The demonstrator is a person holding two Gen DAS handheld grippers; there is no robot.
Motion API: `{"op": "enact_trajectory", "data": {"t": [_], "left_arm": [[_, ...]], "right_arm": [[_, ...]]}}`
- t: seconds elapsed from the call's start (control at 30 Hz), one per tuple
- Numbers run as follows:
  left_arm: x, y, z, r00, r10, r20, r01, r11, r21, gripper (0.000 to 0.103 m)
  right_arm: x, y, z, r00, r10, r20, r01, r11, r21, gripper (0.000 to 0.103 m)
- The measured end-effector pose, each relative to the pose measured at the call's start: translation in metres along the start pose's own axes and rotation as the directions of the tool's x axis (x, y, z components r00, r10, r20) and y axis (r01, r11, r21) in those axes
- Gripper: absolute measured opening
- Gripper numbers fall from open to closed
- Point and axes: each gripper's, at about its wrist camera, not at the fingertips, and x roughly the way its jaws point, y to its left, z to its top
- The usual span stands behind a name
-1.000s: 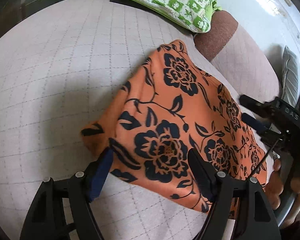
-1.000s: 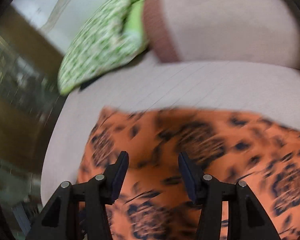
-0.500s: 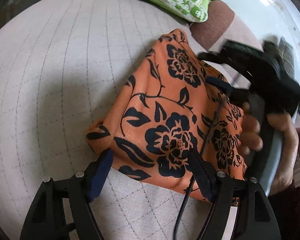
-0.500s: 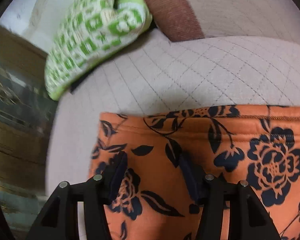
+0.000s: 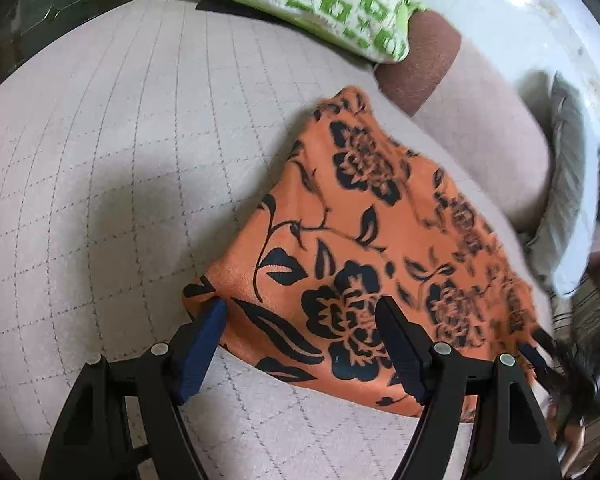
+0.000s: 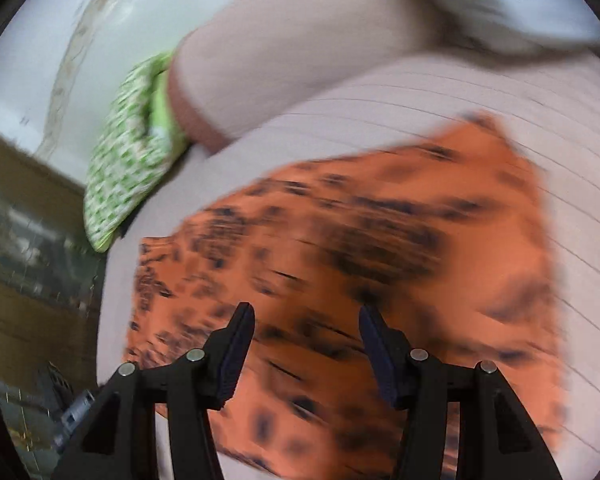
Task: Fold small clothes
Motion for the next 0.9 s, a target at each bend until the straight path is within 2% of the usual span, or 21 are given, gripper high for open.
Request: {"op": "enact_trajectory", "data": {"t": [0.07,0.13,0.2,0.27,0.37,0.47,0.53,0.57,0.63,0.7,0.9], "left_arm": [[0.007,-0.011,-0.005,0.999,0.039,0.003,-0.039,0.999,0.034,0.077],[0.01,-0.02,-0.008,0.996,0.086,0.009,-0.086,0.992,0.09,0.078],[0.013,-0.024,-0.01,0.993,0.113,0.013,-0.114,0.985,0.126,0.078],[0.016,-0.024,-0.009,0.993,0.115,0.012,-0.116,0.985,0.129,0.077],[0.013,-0.022,-0.007,0.994,0.106,0.011,-0.107,0.988,0.112,0.077],[0.011,-0.022,-0.005,0.993,0.116,0.029,-0.119,0.987,0.109,0.077],[0.004,-0.025,-0.007,0.987,0.145,0.063,-0.152,0.98,0.125,0.077],[0.0,-0.027,-0.008,0.986,0.152,0.074,-0.161,0.978,0.13,0.077],[-0.004,-0.03,-0.011,0.99,0.125,0.071,-0.133,0.983,0.126,0.077],[-0.009,-0.031,-0.017,0.996,0.071,0.046,-0.076,0.992,0.105,0.078],[-0.013,-0.016,-0.055,0.997,-0.015,-0.07,0.015,1.0,-0.01,0.078]], "right_arm": [[-0.01,-0.032,-0.011,0.999,-0.033,-0.007,0.033,0.998,0.049,0.058],[-0.021,-0.065,-0.025,1.0,0.005,0.002,-0.006,0.995,0.1,0.044],[-0.034,-0.084,-0.036,0.998,0.045,0.04,-0.049,0.993,0.112,0.037],[-0.038,-0.088,-0.043,0.996,0.068,0.054,-0.073,0.992,0.103,0.037],[-0.044,-0.085,-0.048,0.998,0.044,0.05,-0.048,0.996,0.077,0.037],[-0.052,-0.079,-0.051,0.999,0.032,0.032,-0.035,0.992,0.118,0.041],[-0.056,-0.076,-0.057,0.997,0.082,0.016,-0.083,0.983,0.165,0.059],[-0.059,-0.075,-0.062,0.993,0.116,0.02,-0.118,0.975,0.186,0.061],[-0.059,-0.069,-0.076,0.976,0.216,0.018,-0.214,0.947,0.24,0.062],[-0.055,-0.066,-0.092,0.961,0.276,-0.001,-0.265,0.923,0.278,0.064],[-0.042,-0.085,-0.137,0.933,0.359,0.016,-0.33,0.837,0.437,0.065]]}}
